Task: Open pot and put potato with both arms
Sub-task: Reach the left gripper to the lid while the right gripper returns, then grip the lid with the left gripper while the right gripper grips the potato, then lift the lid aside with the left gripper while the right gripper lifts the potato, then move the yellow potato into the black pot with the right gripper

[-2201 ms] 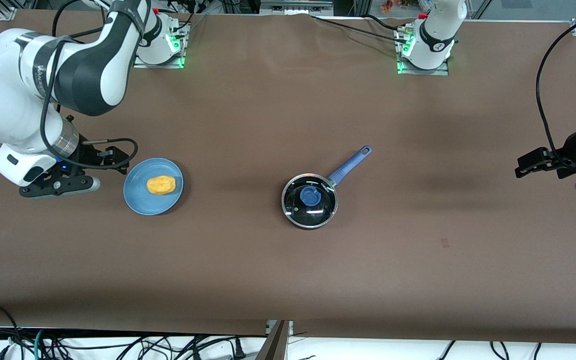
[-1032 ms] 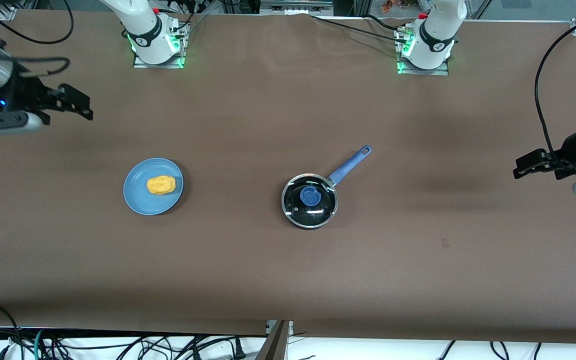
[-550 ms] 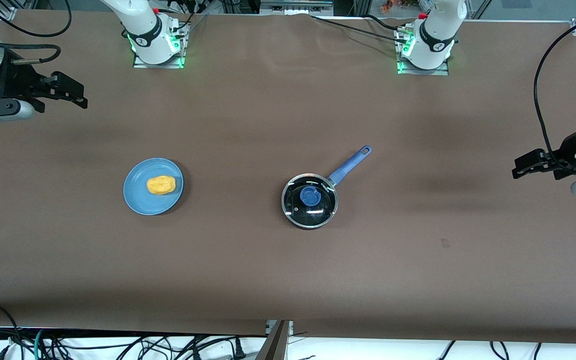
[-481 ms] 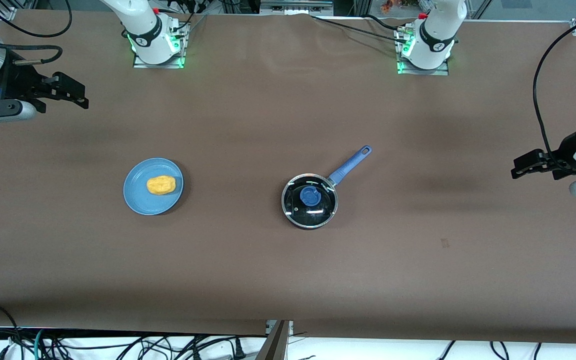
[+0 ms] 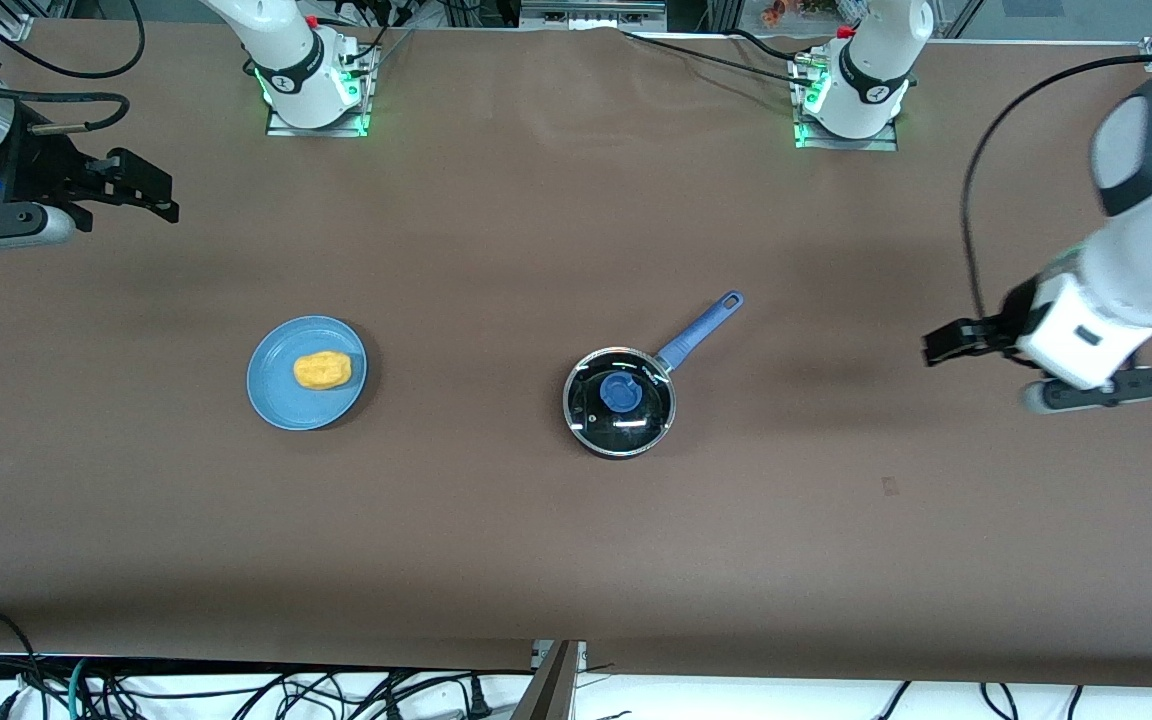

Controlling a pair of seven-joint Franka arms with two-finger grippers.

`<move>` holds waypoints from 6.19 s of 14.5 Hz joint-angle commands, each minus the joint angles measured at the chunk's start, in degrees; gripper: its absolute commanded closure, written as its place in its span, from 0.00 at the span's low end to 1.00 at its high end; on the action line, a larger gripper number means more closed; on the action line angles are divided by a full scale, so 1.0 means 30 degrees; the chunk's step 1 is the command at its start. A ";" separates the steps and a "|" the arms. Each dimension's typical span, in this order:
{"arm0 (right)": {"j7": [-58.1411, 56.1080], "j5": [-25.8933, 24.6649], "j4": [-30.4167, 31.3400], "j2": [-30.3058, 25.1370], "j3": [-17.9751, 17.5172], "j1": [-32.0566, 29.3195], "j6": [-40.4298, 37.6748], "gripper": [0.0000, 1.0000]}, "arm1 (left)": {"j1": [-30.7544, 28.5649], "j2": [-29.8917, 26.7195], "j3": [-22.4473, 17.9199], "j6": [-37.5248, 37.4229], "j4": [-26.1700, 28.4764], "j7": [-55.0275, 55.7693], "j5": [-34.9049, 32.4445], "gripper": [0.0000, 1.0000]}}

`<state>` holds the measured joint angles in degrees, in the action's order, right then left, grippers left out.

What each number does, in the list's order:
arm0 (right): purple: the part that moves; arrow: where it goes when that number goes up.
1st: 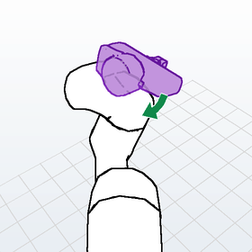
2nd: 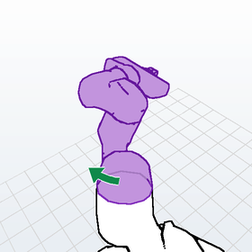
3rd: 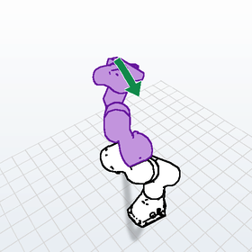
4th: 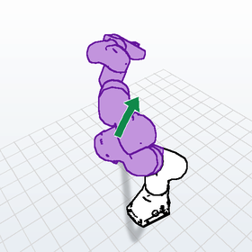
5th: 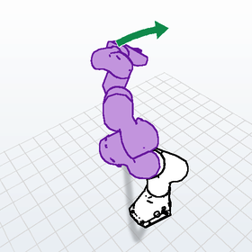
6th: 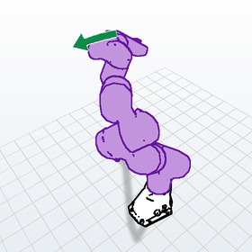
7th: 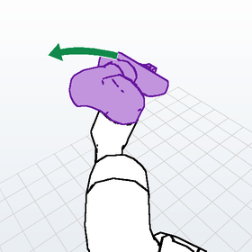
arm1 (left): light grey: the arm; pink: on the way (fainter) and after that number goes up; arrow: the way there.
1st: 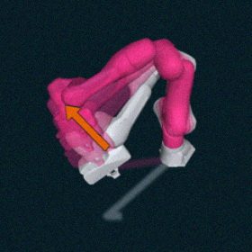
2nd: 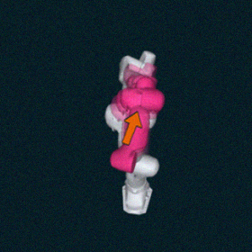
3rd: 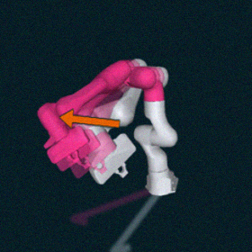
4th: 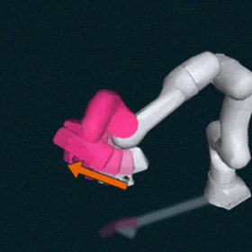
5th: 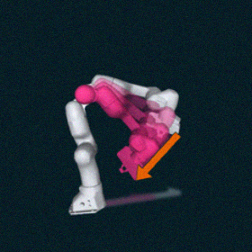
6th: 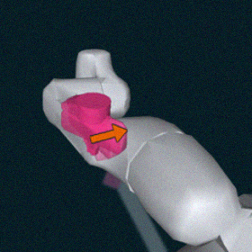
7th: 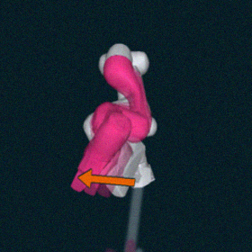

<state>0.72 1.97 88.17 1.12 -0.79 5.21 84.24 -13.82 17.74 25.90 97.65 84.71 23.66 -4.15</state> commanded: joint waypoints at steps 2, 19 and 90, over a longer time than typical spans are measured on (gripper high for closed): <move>0.0112 -0.0687 -0.0505 0.0212 -0.0321 -0.0095 -0.0571 0.00 | 0.2401 0.0939 -0.0136 -0.0029 -0.0346 0.4754 0.0155 0.00; 0.0169 -0.0686 0.3472 0.0271 -0.0146 -0.0183 0.3522 0.00 | 0.9703 0.6888 -0.0254 0.6475 -0.0960 1.8417 -0.3654 0.00; 2.7553 0.7282 -0.5797 1.4677 -0.0731 0.8837 1.4452 0.62 | -0.0605 0.3755 -0.3535 0.3861 -0.0322 -0.4896 -0.0138 0.68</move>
<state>77.63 22.51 80.13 38.67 -3.16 30.32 125.69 -13.60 33.33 14.81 104.39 76.35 11.61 -5.87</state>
